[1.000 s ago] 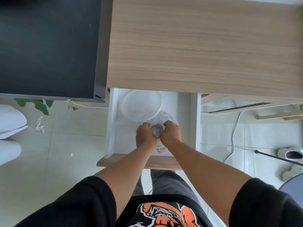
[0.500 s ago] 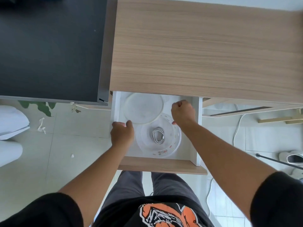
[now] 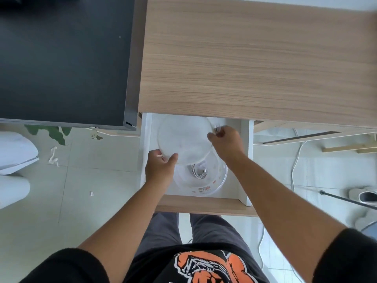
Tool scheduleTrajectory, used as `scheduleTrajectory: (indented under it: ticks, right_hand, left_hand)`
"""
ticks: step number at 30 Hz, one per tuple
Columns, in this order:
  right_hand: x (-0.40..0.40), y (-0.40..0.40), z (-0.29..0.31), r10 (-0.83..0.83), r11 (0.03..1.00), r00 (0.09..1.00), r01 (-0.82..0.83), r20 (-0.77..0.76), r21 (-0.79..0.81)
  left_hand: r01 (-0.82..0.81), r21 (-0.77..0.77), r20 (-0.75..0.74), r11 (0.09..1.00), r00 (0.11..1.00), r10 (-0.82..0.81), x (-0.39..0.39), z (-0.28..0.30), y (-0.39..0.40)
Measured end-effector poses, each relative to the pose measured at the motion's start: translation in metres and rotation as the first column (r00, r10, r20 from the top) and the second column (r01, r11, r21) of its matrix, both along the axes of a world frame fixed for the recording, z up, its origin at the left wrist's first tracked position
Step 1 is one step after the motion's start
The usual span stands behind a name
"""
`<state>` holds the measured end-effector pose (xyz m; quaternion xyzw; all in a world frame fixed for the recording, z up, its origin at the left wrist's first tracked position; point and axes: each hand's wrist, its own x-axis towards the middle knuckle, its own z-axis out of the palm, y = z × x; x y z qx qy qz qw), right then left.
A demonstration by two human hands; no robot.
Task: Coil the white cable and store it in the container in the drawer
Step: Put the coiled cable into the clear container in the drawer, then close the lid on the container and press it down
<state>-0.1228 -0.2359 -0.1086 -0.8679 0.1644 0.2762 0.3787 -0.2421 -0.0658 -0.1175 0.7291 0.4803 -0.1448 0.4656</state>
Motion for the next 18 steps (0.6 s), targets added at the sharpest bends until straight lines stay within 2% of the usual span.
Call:
scheduleTrajectory:
  ticks: [4,6,10,18]
  right_hand:
    - [-0.056,-0.045,0.019,-0.043,0.999,0.997,0.041,-0.068,-0.034]
    - [-0.08,-0.058,0.019,-0.083,0.995,0.991,0.077,-0.103,-0.056]
    - [-0.101,-0.062,0.006,-0.148,0.986,0.982,0.138,-0.117,-0.093]
    - [-0.102,-0.042,-0.004,-0.216,0.976,0.973,0.213,-0.084,-0.043]
  left_hand:
    - [0.19,0.048,0.02,0.981,0.981,-0.191,-0.033,0.018,-0.017]
    - [0.234,0.044,0.006,0.971,0.972,-0.234,-0.046,0.02,-0.026]
    - [0.228,0.027,-0.004,0.973,0.974,-0.228,-0.052,0.017,-0.038]
    - [0.129,0.027,-0.005,0.991,0.992,-0.129,-0.044,0.012,-0.039]
